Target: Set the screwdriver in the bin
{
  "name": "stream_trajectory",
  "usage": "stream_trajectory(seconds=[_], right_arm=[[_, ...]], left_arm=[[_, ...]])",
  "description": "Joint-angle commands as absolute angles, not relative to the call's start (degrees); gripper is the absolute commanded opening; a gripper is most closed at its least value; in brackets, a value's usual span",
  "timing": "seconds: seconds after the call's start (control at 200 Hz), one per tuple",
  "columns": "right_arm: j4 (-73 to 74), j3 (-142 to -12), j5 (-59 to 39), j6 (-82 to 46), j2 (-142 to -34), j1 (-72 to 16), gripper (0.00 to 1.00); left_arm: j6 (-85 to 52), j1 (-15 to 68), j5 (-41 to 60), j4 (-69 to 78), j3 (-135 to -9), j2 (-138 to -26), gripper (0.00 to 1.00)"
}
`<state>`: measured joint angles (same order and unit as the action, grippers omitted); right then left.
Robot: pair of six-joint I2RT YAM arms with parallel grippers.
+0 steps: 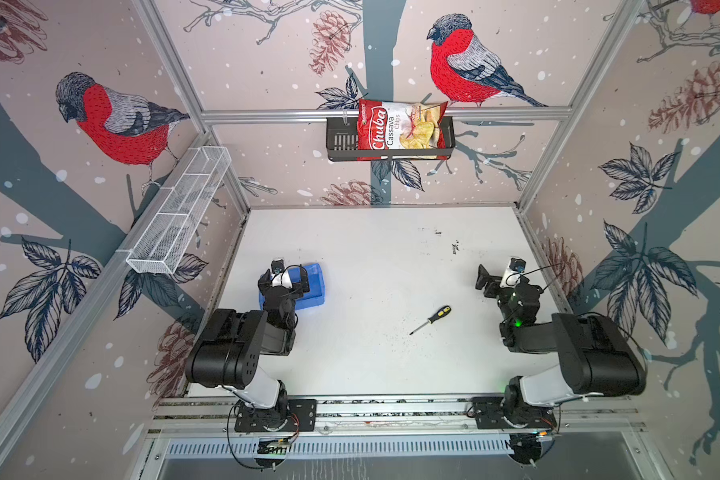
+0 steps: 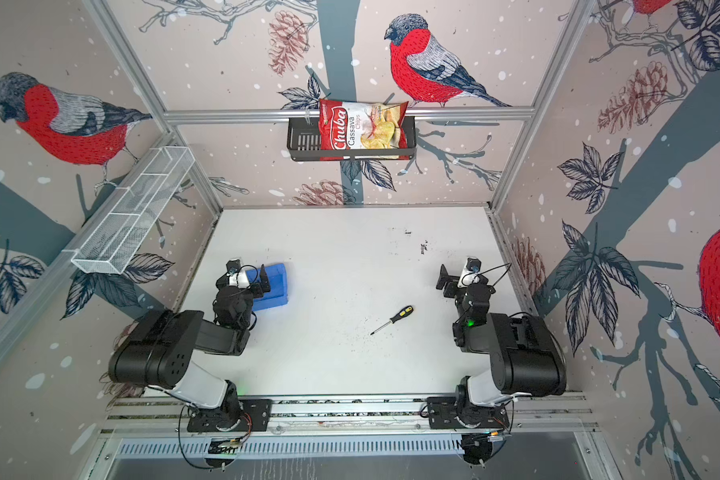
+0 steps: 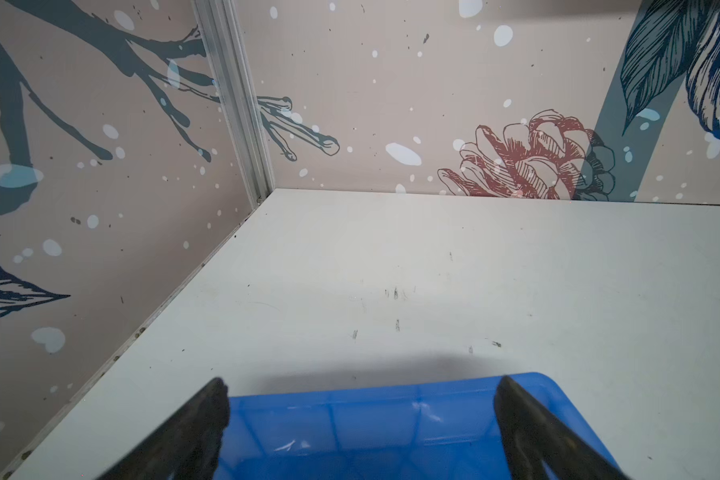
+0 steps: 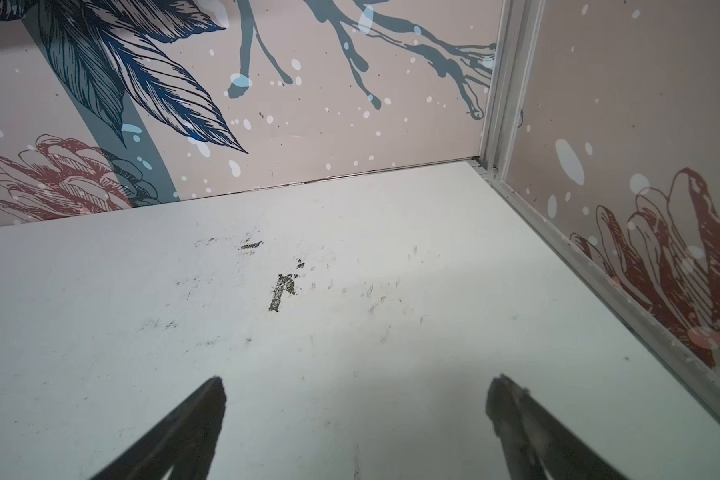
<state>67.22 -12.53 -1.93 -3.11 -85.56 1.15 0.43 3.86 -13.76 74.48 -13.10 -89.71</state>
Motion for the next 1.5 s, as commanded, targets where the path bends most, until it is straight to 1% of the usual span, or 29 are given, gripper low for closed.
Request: stream_trajectory(seconds=[0.0,0.756,0.836,0.956,1.071,1.146,1.241,1.296,1.391,1.491], right_arm=[[69.3,-12.9,-1.4,-2.9,-85.6,1.1,1.0],[69.3,-12.8,-1.4,-2.9,-85.6,1.1,1.0],[68.9,-12.9,0.6,-3.6,-85.4,1.0,1.0],[66.7,-13.5,0.7,-3.7,-83.9,1.0,1.0],[64.3,-13.4,1.2,-4.0,-80.7,1.0,1.0],[60.0,-14.0,1.6,-3.5,-77.6,0.6,1.0],[52.0,-15.9,2.1,-2.2,-73.1,-0.2,0.99],[48.8,-16.3,2.4,-2.3,-70.3,-0.6,0.99],[44.5,-16.6,2.6,-4.3,-66.0,-1.4,1.0],[38.0,-17.6,3.3,-7.5,-61.9,-3.1,1.0]], left_arm=[[0.3,3.7,-13.9,76.1,-13.1,-89.6,0.98],[0.3,3.7,-13.8,76.0,-13.1,-89.6,0.98],[0.4,3.7,-13.9,76.4,-12.9,-89.5,0.98],[0.2,3.8,-14.5,75.8,-13.2,-89.0,0.98],[0.9,4.7,-15.3,71.6,-13.4,-84.6,0.98],[1.4,5.5,-16.0,65.4,-14.5,-80.4,0.98],[4.3,6.3,-13.3,58.9,-15.0,-75.0,0.98],[4.2,7.3,-13.5,56.6,-15.0,-72.3,0.98],[4.5,9.3,-13.3,47.5,-17.3,-68.0,0.98],[3.3,11.3,-8.8,39.4,-20.6,-65.2,0.98]])
